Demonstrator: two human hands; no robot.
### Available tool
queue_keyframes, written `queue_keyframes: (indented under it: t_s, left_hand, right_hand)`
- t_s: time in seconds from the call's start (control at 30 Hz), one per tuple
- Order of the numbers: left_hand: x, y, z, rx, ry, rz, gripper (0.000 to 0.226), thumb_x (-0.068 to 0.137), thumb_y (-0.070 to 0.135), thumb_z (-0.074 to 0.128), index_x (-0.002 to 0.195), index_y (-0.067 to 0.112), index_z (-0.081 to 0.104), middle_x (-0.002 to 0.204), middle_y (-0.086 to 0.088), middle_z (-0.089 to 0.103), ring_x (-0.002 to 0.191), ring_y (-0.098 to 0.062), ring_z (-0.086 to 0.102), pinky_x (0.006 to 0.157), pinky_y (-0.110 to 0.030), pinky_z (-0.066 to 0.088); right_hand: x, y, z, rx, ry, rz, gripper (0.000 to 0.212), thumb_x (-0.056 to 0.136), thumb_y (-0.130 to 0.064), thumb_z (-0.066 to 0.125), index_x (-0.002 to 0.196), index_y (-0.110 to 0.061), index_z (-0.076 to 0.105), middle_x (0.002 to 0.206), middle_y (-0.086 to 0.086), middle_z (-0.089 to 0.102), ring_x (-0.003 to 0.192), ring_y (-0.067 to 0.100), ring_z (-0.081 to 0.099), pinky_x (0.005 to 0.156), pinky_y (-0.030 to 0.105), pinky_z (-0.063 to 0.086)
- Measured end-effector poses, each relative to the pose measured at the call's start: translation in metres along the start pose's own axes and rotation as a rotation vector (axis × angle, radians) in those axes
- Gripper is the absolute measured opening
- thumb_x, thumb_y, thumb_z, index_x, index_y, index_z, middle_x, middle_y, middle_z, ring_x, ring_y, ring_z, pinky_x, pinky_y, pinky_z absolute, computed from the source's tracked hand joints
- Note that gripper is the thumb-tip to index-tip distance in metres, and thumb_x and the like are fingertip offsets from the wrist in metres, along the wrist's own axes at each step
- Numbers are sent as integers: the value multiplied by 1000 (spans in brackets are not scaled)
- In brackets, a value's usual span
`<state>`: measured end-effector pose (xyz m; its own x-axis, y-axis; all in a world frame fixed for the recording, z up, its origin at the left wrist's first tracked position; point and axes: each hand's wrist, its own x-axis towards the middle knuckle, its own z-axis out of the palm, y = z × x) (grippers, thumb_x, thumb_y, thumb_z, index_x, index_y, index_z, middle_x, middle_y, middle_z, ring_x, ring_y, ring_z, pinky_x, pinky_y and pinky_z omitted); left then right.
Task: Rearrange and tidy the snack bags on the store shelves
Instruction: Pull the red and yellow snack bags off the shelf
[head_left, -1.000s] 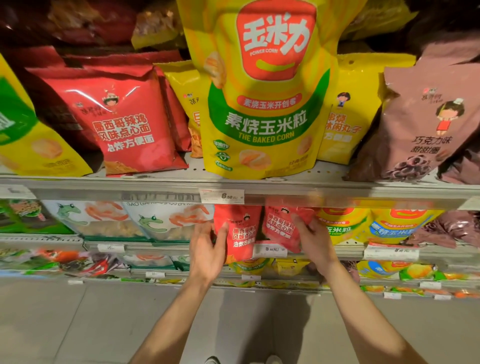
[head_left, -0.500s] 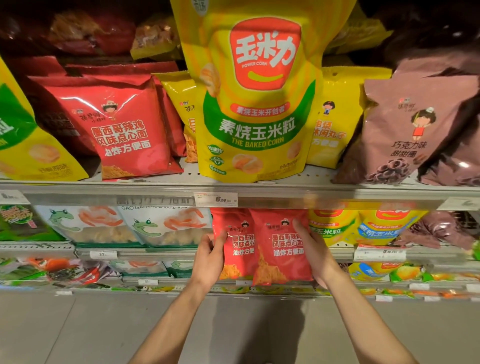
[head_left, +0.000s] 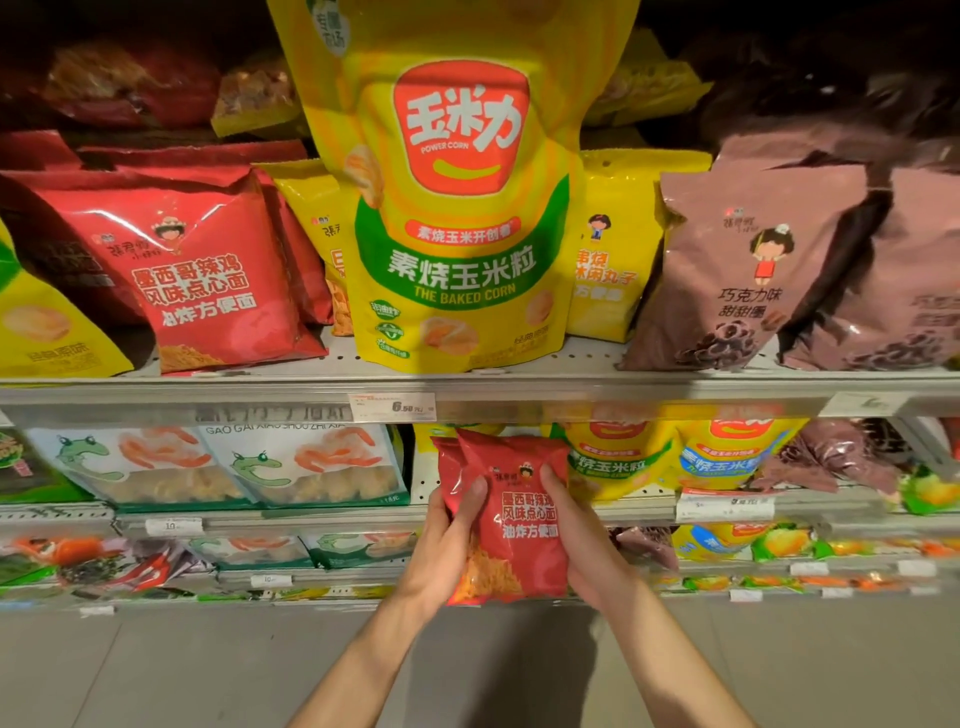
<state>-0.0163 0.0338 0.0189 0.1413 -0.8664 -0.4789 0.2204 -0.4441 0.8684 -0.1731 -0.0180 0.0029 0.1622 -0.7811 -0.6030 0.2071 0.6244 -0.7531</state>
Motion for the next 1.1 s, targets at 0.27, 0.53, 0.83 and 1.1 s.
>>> queue_keyframes:
  t_s: [0.27, 0.53, 0.83, 1.1]
  left_hand:
    - [-29, 5, -5, -16, 103, 13, 39, 93, 42, 69, 126, 22, 58, 109, 0, 79, 98, -17, 77, 88, -38, 62]
    - [-48, 17, -70, -37, 30, 61, 64, 79, 58, 76, 131, 24, 57, 116, -1, 77, 105, -21, 76, 98, -47, 58]
    - [-84, 52, -231, 104, -75, 164, 39, 89, 55, 71, 118, 31, 61, 106, 10, 76, 86, 7, 73, 76, -13, 57]
    - [-131, 100, -362, 38, -107, 250, 65, 73, 60, 74, 130, 33, 60, 115, 11, 77, 107, -11, 74, 98, -38, 56]
  right_hand:
    - [-10, 11, 13, -16, -57, 38, 62, 82, -64, 73, 132, -28, 63, 109, 2, 80, 100, 24, 78, 93, 51, 60]
    - [-47, 15, 74, -17, -29, -83, 41, 88, -56, 72, 118, -28, 68, 102, 3, 81, 96, 25, 78, 89, 49, 62]
    - [-103, 60, 228, -78, 9, -213, 44, 99, -51, 59, 116, -14, 75, 108, 8, 81, 101, 23, 77, 102, 47, 56]
    - [-149, 87, 368, -79, 29, -304, 48, 96, -55, 61, 128, -20, 70, 115, 4, 79, 108, 23, 76, 102, 52, 56]
